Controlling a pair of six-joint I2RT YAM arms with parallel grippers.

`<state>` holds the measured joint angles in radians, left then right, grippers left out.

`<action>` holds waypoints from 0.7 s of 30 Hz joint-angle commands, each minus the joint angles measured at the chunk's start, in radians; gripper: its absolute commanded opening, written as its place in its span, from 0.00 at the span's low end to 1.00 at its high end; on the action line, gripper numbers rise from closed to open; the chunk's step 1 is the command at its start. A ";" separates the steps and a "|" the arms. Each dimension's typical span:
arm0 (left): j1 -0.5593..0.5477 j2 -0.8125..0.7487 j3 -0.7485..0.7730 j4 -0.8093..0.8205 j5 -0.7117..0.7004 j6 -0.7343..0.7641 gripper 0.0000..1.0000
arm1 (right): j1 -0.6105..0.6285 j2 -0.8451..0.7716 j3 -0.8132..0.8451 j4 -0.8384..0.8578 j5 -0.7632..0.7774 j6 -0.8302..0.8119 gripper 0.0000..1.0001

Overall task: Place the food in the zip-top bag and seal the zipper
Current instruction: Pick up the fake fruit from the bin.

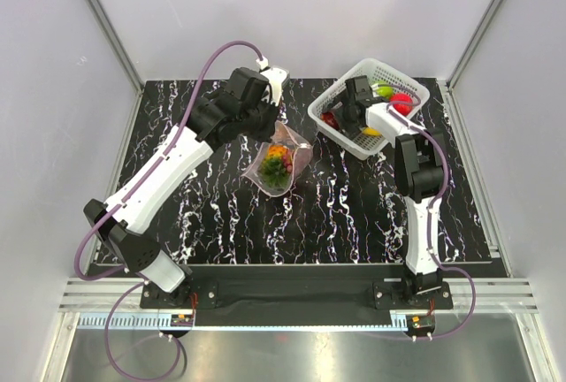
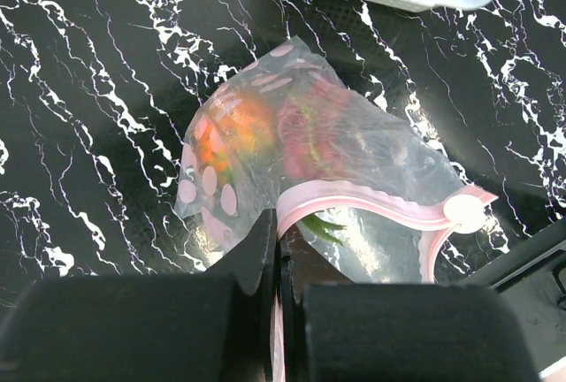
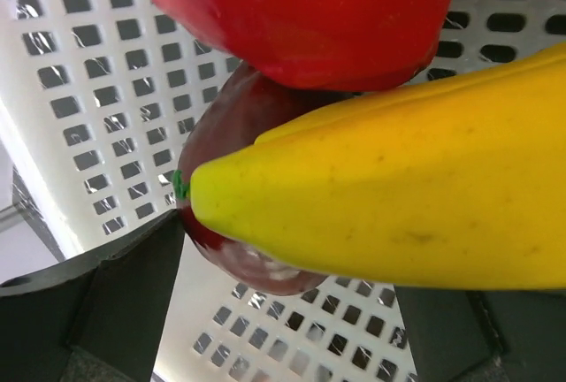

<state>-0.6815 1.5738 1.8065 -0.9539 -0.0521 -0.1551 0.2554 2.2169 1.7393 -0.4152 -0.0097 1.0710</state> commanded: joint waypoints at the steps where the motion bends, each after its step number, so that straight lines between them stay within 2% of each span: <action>1: 0.005 -0.004 0.048 0.015 -0.002 0.019 0.00 | -0.002 0.043 0.061 0.021 0.082 0.018 0.98; 3: 0.007 -0.006 0.045 0.014 -0.011 0.019 0.00 | -0.002 0.047 0.063 0.036 0.103 0.020 0.93; 4: 0.007 -0.009 0.040 0.014 -0.015 0.019 0.00 | -0.004 0.044 0.059 0.048 0.111 0.011 0.72; 6: 0.007 -0.011 0.037 0.012 -0.020 0.022 0.00 | -0.004 0.027 0.051 0.050 0.123 0.006 0.57; 7: 0.005 -0.009 0.037 0.012 -0.026 0.022 0.00 | -0.002 0.018 0.045 0.046 0.134 -0.014 0.42; 14: 0.007 0.015 0.079 -0.028 -0.038 0.019 0.00 | 0.015 -0.189 -0.107 0.119 0.223 -0.131 0.39; 21: 0.004 0.043 0.154 -0.106 -0.084 0.011 0.00 | 0.012 -0.483 -0.288 0.312 0.148 -0.359 0.38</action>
<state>-0.6815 1.6184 1.8904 -1.0389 -0.0929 -0.1501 0.2630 1.8889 1.4696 -0.2569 0.1432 0.8658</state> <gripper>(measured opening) 0.012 0.722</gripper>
